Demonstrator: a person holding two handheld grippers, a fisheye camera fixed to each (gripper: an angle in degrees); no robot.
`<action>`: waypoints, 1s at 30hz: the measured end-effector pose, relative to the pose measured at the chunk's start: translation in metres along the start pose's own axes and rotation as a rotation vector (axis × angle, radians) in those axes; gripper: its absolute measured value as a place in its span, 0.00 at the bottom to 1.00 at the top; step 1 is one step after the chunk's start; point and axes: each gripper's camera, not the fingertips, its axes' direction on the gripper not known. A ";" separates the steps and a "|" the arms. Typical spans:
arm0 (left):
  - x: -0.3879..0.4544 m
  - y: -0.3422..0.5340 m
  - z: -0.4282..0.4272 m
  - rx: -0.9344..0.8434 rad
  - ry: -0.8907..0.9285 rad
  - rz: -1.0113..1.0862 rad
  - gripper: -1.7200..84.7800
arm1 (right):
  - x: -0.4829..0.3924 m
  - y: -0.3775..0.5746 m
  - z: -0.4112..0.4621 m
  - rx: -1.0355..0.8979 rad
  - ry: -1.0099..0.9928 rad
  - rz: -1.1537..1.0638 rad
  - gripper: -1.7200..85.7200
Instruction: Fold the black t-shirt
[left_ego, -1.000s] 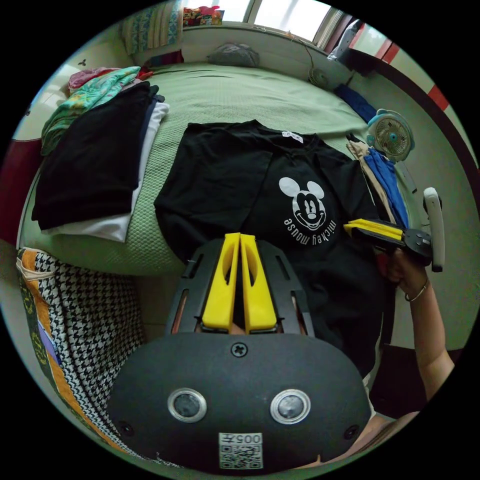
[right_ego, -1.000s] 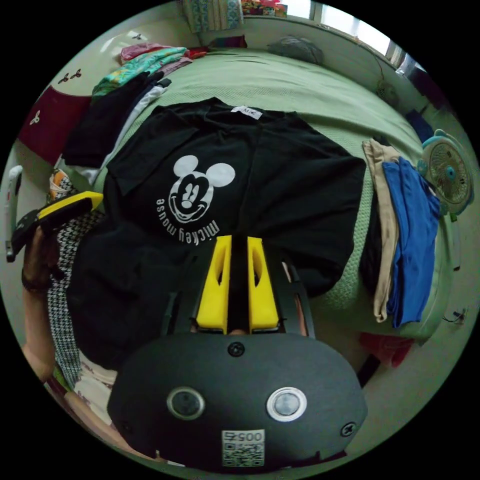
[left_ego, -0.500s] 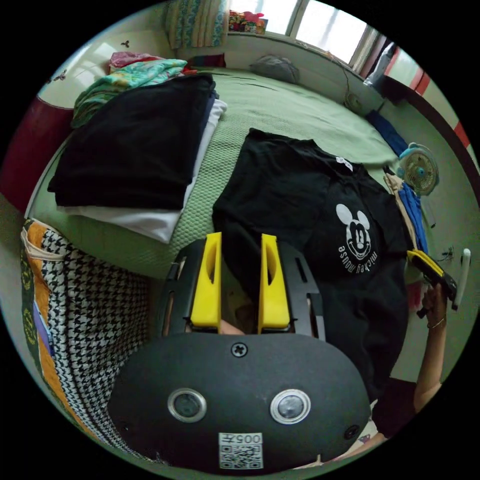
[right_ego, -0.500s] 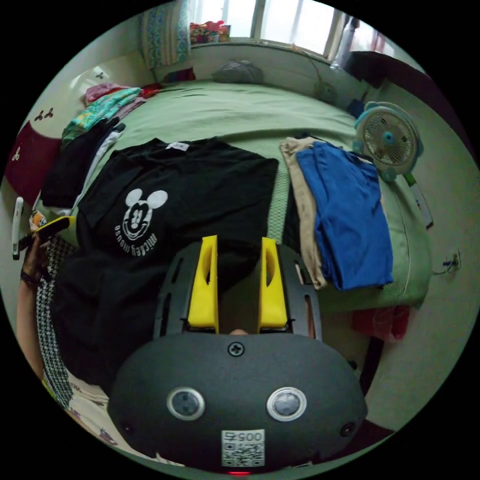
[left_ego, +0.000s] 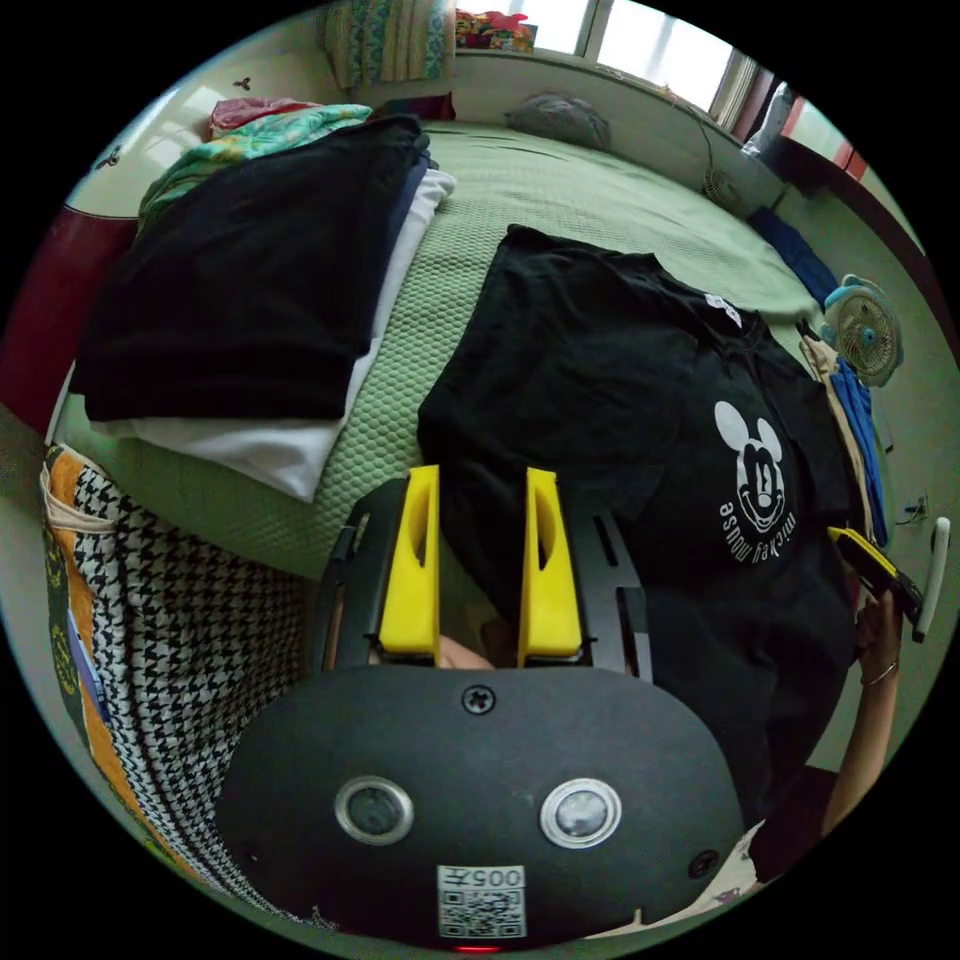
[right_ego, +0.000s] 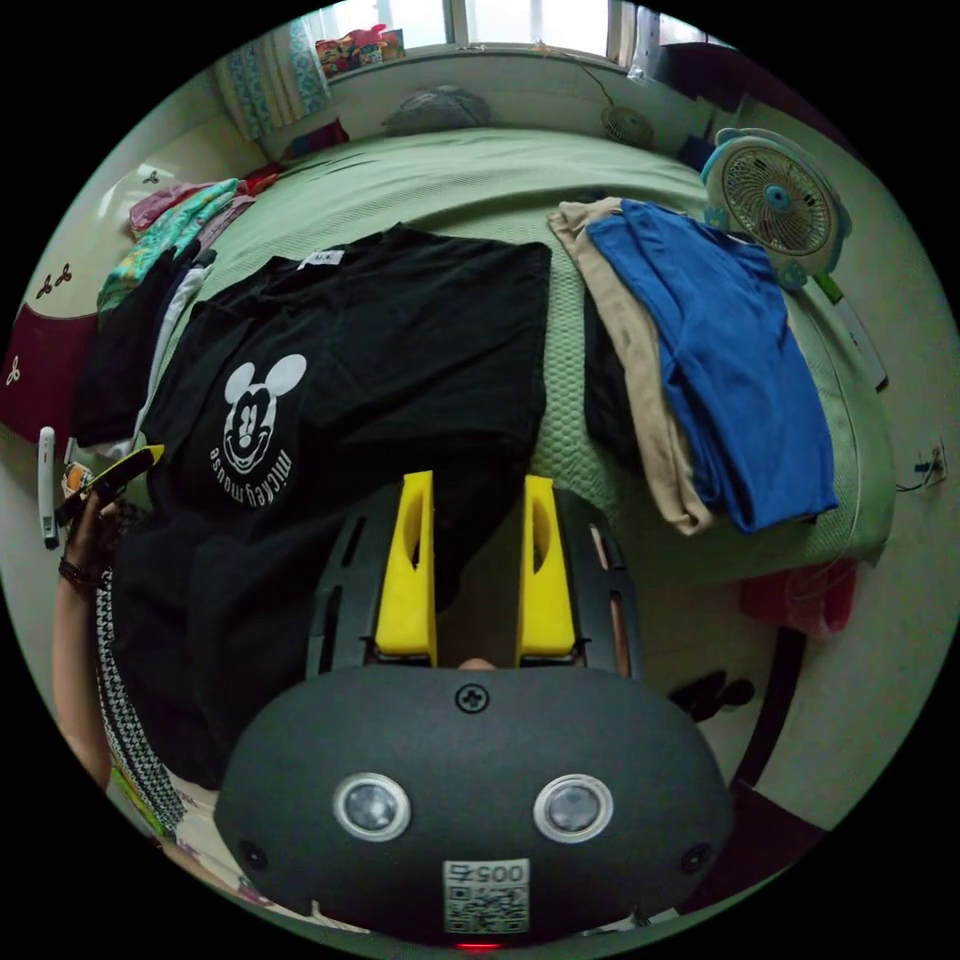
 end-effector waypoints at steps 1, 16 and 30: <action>-0.001 -0.002 0.000 -0.009 0.004 0.000 0.17 | 0.001 0.000 -0.001 0.001 0.004 0.001 0.14; 0.011 -0.039 -0.002 -0.070 0.007 0.024 0.03 | 0.008 -0.003 -0.017 0.023 -0.060 -0.011 0.04; 0.034 -0.112 -0.048 0.083 -0.061 0.139 0.02 | 0.008 -0.060 -0.053 0.165 0.047 -0.063 0.01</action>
